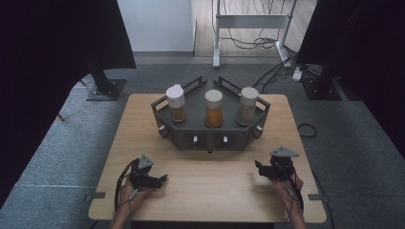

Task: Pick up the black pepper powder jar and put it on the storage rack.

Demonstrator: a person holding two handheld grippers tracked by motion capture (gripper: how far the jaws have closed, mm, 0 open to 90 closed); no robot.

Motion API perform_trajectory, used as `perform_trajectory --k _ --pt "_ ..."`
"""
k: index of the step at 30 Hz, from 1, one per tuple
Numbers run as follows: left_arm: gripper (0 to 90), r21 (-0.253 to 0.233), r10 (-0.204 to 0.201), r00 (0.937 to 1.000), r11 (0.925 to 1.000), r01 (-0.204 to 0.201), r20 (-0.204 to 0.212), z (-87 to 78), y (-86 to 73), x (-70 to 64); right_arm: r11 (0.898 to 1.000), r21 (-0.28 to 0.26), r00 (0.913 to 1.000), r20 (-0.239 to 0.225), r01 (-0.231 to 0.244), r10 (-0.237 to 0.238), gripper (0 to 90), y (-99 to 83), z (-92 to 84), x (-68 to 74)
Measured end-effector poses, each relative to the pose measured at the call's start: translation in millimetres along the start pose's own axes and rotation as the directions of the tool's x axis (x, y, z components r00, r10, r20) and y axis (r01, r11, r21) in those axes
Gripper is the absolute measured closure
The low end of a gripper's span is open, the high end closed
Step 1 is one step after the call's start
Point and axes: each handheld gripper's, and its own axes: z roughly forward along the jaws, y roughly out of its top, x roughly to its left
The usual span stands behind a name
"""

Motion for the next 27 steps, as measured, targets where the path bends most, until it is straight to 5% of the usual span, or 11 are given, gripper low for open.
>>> perform_trajectory --k 8,27 --pt "3.7 0.0 0.0 1.0 1.0 0.0 0.0 0.0 0.0 0.0 0.998 0.04 0.9987 0.026 0.043 -0.044 17.5 -2.8 9.3 5.3" --pt "3.7 0.0 0.001 1.0 1.0 -0.001 -0.001 0.0 0.0 -0.1 0.998 0.066 0.9999 0.008 0.009 -0.01 17.1 -9.4 16.5 -0.4"
